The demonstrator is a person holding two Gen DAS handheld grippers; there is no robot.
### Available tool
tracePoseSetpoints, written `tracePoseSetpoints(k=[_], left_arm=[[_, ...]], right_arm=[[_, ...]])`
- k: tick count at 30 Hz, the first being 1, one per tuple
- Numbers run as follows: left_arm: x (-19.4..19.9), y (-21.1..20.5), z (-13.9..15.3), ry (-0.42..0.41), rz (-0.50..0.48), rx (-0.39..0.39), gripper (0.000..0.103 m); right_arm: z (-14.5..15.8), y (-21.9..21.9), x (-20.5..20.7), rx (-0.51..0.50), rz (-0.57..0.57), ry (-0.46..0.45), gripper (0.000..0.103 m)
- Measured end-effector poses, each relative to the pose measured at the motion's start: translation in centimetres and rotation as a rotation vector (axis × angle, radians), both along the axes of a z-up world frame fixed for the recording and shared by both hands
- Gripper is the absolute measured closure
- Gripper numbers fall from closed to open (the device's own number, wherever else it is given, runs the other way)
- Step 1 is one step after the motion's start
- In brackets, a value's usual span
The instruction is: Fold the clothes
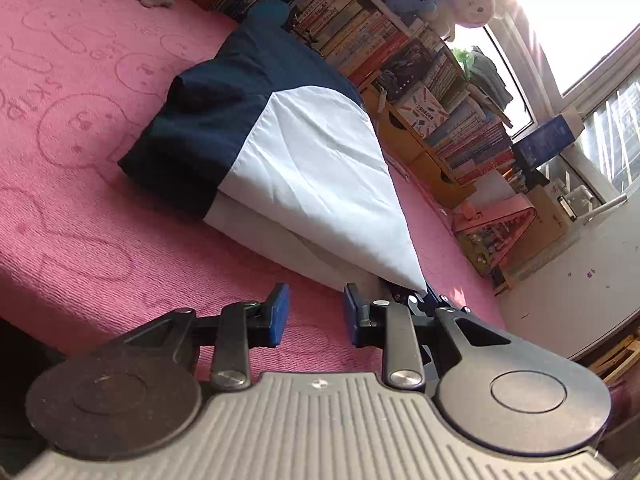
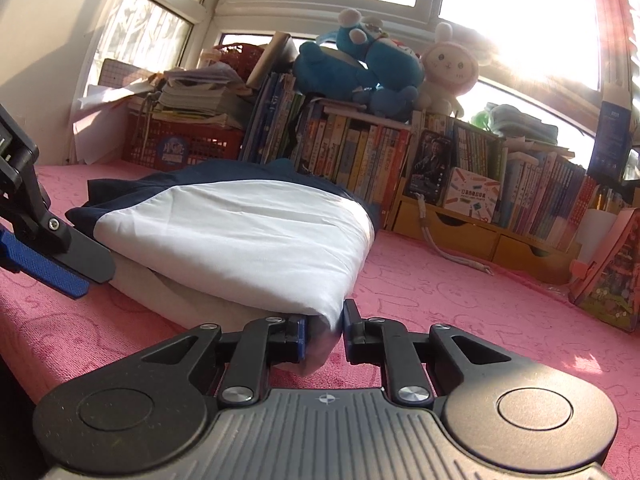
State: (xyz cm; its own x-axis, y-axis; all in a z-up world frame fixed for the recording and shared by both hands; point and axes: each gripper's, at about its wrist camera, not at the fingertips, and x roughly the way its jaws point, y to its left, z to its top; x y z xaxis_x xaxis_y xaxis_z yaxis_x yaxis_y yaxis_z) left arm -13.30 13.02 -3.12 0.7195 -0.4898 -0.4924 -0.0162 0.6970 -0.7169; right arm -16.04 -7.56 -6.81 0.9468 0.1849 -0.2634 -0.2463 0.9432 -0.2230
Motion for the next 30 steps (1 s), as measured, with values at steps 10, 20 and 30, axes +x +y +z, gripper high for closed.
tracePoseSetpoints(k=[10,20,30], left_arm=[[3.3,1.3,-4.3,0.134,0.251,-0.517,0.071],[4.0,0.0,-3.7,0.143,0.259,-0.448,0.071],[4.0,-0.6,-4.2,0.168,0.31,-0.448,0.08]], right_arm=[[1.1,0.1,0.0,-0.034,0.027,-0.035,0.084],[1.4,-0.1,0.3,-0.015,0.022,-0.025,0.084],[1.7,-0.2,0.1,0.001,0.016,-0.037,0.084]])
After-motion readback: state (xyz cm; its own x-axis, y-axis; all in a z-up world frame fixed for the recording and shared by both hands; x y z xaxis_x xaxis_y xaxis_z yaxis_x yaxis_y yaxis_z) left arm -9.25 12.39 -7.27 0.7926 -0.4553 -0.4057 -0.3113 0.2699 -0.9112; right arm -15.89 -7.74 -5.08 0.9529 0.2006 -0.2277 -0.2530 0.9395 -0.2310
